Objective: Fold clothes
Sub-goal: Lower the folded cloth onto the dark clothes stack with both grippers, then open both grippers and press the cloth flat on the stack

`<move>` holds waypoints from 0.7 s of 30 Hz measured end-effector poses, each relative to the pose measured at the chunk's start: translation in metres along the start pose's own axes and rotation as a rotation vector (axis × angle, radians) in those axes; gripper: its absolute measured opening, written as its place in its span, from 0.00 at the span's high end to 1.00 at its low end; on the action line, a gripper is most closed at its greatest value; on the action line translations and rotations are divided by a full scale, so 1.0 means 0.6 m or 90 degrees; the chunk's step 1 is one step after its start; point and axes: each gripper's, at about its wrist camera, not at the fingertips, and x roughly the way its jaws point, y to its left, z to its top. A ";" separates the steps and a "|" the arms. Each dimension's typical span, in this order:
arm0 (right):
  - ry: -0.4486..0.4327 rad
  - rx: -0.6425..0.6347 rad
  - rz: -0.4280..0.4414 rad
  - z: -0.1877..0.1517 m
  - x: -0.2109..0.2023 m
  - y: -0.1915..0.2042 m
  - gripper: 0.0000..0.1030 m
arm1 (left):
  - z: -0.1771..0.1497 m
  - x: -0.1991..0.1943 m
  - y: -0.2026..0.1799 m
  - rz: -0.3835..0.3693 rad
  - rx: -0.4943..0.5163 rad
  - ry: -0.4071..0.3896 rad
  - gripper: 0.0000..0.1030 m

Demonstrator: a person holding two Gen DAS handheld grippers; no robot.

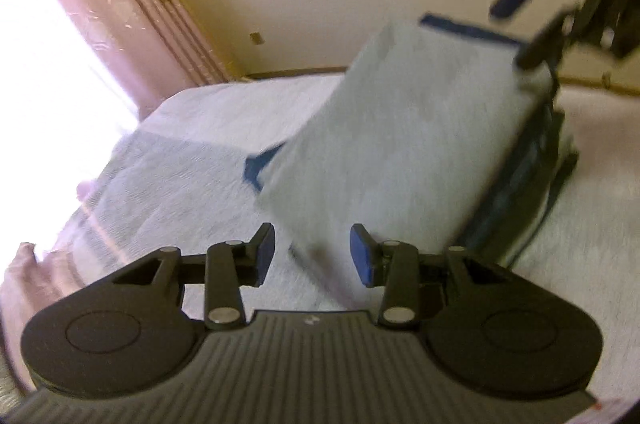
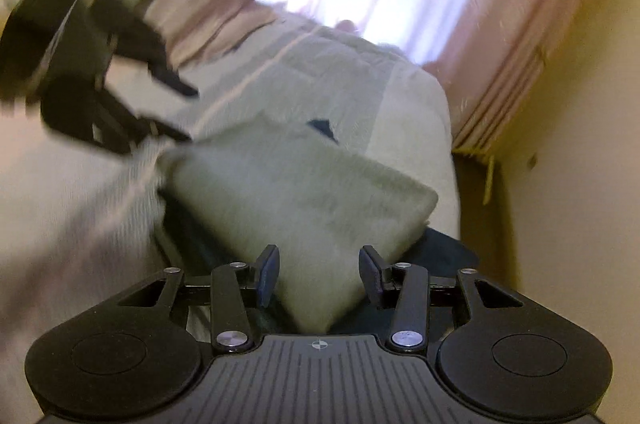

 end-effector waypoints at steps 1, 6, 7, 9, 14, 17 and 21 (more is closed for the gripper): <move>0.010 0.028 0.009 -0.002 0.012 -0.012 0.61 | 0.010 0.016 0.004 -0.009 -0.014 0.002 0.64; 0.052 0.116 0.072 -0.024 0.021 -0.045 0.62 | 0.018 0.087 0.006 -0.068 -0.030 0.054 0.64; 0.054 0.121 0.078 -0.015 0.009 -0.052 0.62 | 0.019 0.084 0.007 -0.070 -0.029 0.052 0.66; 0.029 0.167 0.098 0.014 -0.011 -0.078 0.68 | 0.019 0.082 0.011 -0.071 -0.039 0.049 0.65; -0.013 0.167 0.078 0.086 0.043 -0.127 0.72 | 0.016 0.089 0.063 -0.054 -0.107 0.064 0.66; 0.031 0.190 0.052 0.078 0.093 -0.153 0.74 | 0.022 0.121 0.081 -0.083 -0.142 0.077 0.67; 0.039 0.217 0.016 0.036 0.088 -0.150 0.76 | 0.051 0.160 0.070 -0.093 -0.110 0.068 0.71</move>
